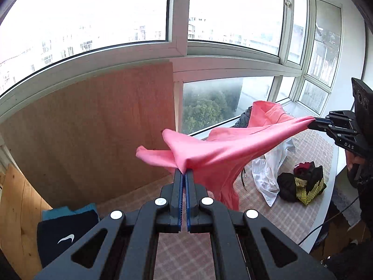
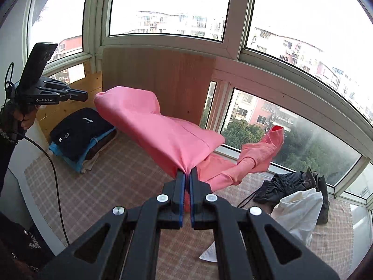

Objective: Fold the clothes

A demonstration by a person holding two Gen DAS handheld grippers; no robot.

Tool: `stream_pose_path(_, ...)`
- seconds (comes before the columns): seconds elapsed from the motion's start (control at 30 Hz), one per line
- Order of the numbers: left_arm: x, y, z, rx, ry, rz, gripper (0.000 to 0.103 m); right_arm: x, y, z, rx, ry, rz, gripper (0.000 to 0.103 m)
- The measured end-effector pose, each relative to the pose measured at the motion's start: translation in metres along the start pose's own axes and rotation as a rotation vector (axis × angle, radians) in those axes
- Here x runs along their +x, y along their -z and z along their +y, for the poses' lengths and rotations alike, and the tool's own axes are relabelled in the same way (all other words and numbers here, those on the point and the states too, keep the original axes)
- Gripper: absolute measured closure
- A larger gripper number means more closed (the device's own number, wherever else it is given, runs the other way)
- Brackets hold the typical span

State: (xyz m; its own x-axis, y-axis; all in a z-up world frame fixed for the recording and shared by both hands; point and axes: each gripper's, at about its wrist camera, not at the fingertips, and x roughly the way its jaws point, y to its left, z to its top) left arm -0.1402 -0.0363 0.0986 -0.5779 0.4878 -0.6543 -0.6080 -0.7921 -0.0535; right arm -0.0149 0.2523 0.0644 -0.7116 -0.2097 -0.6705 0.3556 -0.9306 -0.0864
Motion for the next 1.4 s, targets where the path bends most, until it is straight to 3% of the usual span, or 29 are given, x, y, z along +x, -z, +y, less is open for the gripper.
stream_pose_path(0.07, -0.001, 0.042, 0.005, -0.031, -0.008, 0.055, 0.102, 0.016, 0.052, 0.018, 0.057, -0.089, 0.115, 0.100)
stream_pose_path(0.17, 0.010, 0.118, 0.011, -0.114, 0.016, 0.196, 0.102, 0.060, 0.142, 0.044, 0.166, -0.240, 0.365, 0.100)
stream_pose_path(0.27, 0.032, 0.193, 0.016, -0.211, 0.030, 0.357, 0.102, 0.099, 0.212, 0.057, 0.202, -0.246, 0.589, 0.100)
stream_pose_path(0.3, 0.043, 0.214, 0.018, -0.243, 0.037, 0.410, 0.102, 0.107, 0.218, 0.053, 0.216, -0.230, 0.621, 0.099)
stream_pose_path(0.4, 0.079, 0.234, 0.015, -0.251, 0.043, 0.484, 0.098, 0.120, 0.197, 0.027, 0.267, -0.199, 0.557, 0.091)
stream_pose_path(0.47, 0.102, 0.232, 0.010, -0.231, 0.039, 0.491, 0.088, 0.136, 0.165, 0.008, 0.283, -0.162, 0.470, 0.048)
stream_pose_path(0.53, 0.125, 0.218, 0.007, -0.215, 0.056, 0.473, 0.079, 0.161, 0.136, -0.005, 0.304, -0.141, 0.408, 0.041)
stream_pose_path(0.6, 0.149, 0.203, 0.007, -0.206, 0.085, 0.454, 0.073, 0.191, 0.110, -0.014, 0.329, -0.123, 0.366, 0.041)
stream_pose_path(0.73, 0.189, 0.186, 0.017, -0.221, 0.070, 0.462, 0.073, 0.262, 0.081, -0.005, 0.320, -0.114, 0.424, 0.041)
stream_pose_path(0.83, 0.217, 0.173, 0.025, -0.232, 0.061, 0.467, 0.073, 0.300, 0.071, 0.021, 0.235, -0.120, 0.443, 0.041)
stream_pose_path(1.0, 0.214, 0.173, 0.048, -0.264, 0.070, 0.442, 0.073, 0.357, 0.064, 0.054, 0.034, -0.036, 0.476, 0.041)
stream_pose_path(1.03, 0.213, 0.173, 0.052, -0.266, 0.064, 0.440, 0.073, 0.365, 0.065, 0.056, 0.026, -0.045, 0.493, 0.047)
stream_pose_path(1.07, 0.212, 0.174, 0.056, -0.268, 0.058, 0.439, 0.073, 0.367, 0.067, 0.056, 0.039, -0.077, 0.508, 0.078)
stream_pose_path(1.1, 0.211, 0.174, 0.060, -0.270, 0.052, 0.437, 0.073, 0.367, 0.069, 0.055, 0.048, -0.097, 0.514, 0.088)
stream_pose_path(1.17, 0.209, 0.175, 0.068, -0.274, 0.040, 0.433, 0.073, 0.342, 0.065, 0.049, 0.077, -0.110, 0.472, 0.099)
stream_pose_path(1.4, 0.203, 0.174, 0.082, -0.267, 0.031, 0.420, 0.072, 0.220, 0.073, 0.034, 0.175, -0.191, 0.364, 0.099)
